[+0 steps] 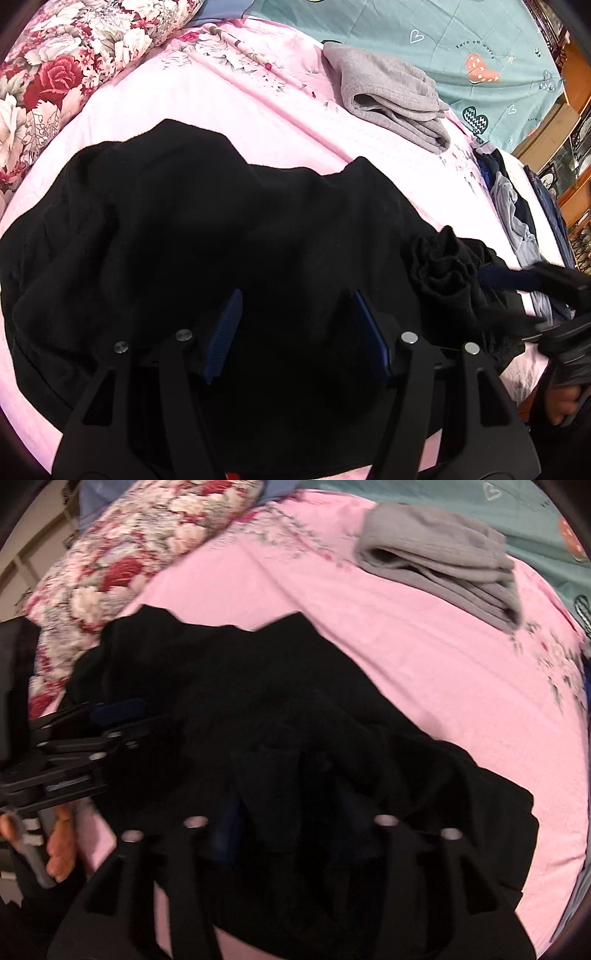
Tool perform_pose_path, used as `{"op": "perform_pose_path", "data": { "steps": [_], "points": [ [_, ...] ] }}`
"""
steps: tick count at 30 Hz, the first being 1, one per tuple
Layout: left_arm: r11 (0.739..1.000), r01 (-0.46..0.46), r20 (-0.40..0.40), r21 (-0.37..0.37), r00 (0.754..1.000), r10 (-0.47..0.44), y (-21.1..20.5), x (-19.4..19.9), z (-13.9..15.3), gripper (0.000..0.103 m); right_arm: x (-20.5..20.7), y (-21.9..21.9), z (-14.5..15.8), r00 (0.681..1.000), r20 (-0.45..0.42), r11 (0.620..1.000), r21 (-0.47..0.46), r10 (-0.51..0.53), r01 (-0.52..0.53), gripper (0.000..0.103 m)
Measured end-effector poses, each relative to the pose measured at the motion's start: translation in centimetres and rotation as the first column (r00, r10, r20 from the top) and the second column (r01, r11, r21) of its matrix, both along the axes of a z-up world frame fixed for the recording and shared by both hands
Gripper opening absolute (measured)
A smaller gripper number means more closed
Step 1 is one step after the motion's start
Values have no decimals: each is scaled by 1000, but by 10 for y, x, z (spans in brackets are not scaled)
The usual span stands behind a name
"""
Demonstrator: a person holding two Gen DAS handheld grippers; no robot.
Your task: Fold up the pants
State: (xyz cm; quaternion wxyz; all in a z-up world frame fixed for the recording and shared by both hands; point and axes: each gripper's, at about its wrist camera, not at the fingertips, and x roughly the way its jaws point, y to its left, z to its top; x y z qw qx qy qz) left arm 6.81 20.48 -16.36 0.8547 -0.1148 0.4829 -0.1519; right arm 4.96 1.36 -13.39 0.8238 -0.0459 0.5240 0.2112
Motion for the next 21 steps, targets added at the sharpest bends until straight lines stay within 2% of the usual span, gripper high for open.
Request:
{"op": "perform_pose_path", "data": {
  "steps": [3,5,6,7,8,10,11,13,17,18,20,21],
  "points": [
    [1000,-1,-1,-22,1000,1,3,0,-1,63,-7,-21,36,999,32,993,117,-7,3,59],
    [999,-2,1,-33,1000,2,4,0,-1,63,-7,-54,58,990,101,989,119,-103,91,57],
    [999,-3,2,-37,1000,4,4,-1,-1,63,-6,-69,64,978,137,985,86,-159,148,45],
    [999,-5,3,-39,1000,5,4,-1,-1,63,-4,-84,64,965,157,977,57,-211,204,26],
    [999,-6,4,-40,1000,6,4,-1,-2,63,0,-94,62,960,150,971,51,-238,232,22],
    [999,-7,4,-38,1000,8,3,-2,-1,63,6,-111,49,956,83,958,79,-281,274,19],
    [999,-9,1,-37,1000,9,3,-2,-1,63,7,-112,36,963,20,959,99,-270,267,19],
    [999,-13,-4,-34,1000,13,2,-2,-1,63,8,-97,14,976,-49,970,107,-214,218,18],
    [999,-16,-13,-31,1000,16,1,0,-1,63,12,-58,-26,981,-144,986,84,-130,143,18],
    [999,-18,-10,-36,1000,18,2,0,-1,63,11,-47,-30,984,-143,991,67,-109,120,19],
    [998,-29,-14,-54,1000,28,4,0,-1,63,-3,-28,-28,996,-40,997,-32,-75,74,19],
    [995,-54,-28,-90,998,52,8,0,0,63,-5,-24,-27,998,-21,996,-55,-67,65,19]
  ]
}}
